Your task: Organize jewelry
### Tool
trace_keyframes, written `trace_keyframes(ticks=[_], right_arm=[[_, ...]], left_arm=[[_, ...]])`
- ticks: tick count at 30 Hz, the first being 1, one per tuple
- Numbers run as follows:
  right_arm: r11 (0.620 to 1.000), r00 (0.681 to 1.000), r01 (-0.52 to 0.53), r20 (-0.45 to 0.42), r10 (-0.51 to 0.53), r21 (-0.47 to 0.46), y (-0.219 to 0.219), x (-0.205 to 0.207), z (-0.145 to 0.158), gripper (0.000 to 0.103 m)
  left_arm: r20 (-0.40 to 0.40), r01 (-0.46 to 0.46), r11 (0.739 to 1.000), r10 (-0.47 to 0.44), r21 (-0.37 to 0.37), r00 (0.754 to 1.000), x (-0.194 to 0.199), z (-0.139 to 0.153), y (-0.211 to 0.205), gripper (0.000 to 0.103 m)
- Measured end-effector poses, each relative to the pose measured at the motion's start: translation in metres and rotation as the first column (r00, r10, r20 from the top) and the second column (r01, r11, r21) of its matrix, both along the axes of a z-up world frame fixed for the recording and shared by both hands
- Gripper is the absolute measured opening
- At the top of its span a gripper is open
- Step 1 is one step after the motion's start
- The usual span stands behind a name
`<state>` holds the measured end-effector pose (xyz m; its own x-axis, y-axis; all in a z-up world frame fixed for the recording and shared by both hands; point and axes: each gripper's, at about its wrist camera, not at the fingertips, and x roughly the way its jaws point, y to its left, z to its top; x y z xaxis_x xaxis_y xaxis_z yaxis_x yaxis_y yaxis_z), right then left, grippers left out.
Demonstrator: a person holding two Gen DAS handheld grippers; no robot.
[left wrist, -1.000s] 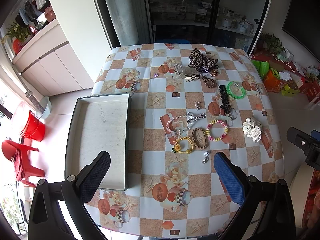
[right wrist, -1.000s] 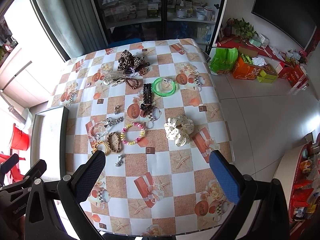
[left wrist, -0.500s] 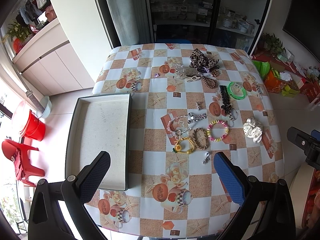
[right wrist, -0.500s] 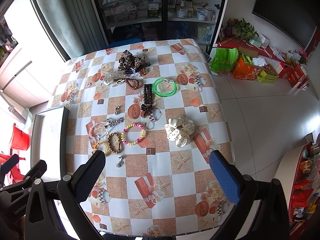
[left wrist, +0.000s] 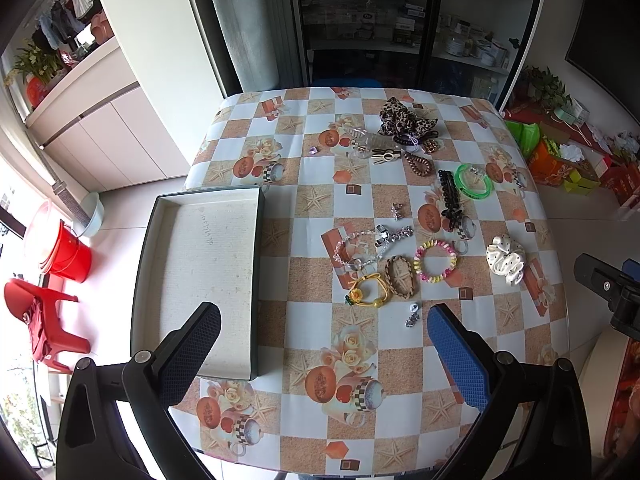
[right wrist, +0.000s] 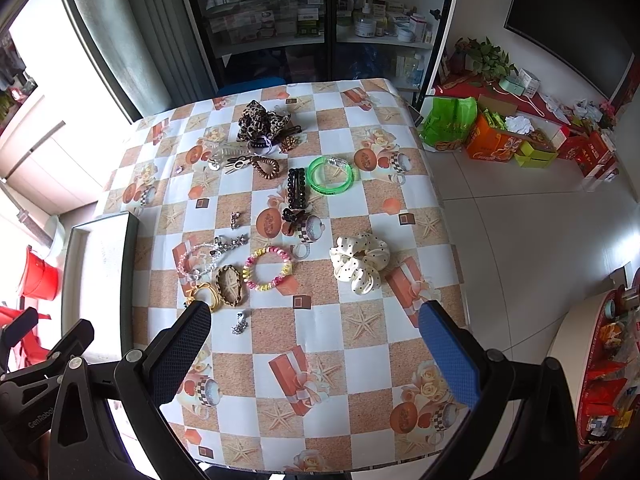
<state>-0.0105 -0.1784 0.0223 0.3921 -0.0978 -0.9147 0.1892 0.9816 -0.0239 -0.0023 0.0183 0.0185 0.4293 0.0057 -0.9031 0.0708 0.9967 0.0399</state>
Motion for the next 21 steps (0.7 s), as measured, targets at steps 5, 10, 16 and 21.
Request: trace_keyframes(ticks=[5,10,16,21], right_arm=[[1.000,1.000,0.002,0.001,-0.002,-0.002,-0.0013,-0.0004,0.0002,0.103],[1.000,1.000,0.002,0.000,-0.002,-0.001,-0.0021,-0.0011,0.0002,0.103],[1.000,1.000,0.001,-0.001,-0.001,-0.003,-0.0009,-0.0006,-0.0009,0.103],[1.000,1.000,0.001,-0.003,-0.001,-0.003,-0.0016,-0.0007,-0.0020,0.103]], left_arm=[[-0.001,0.000,1.000,0.000,0.000,1.000,0.0001,-0.0001,0.0000,0.103],[-0.001,0.000,1.000,0.000,0.001,1.000,-0.0001,-0.0002,-0.0002,0.103],[-0.004,0.001,1.000,-0.001,0.001,1.000,-0.0011,0.0002,0.0011,0.103],[-0.010,0.001,1.000,-0.001,0.003,1.000,-0.0023,-0.0019,0.0041,0.103]])
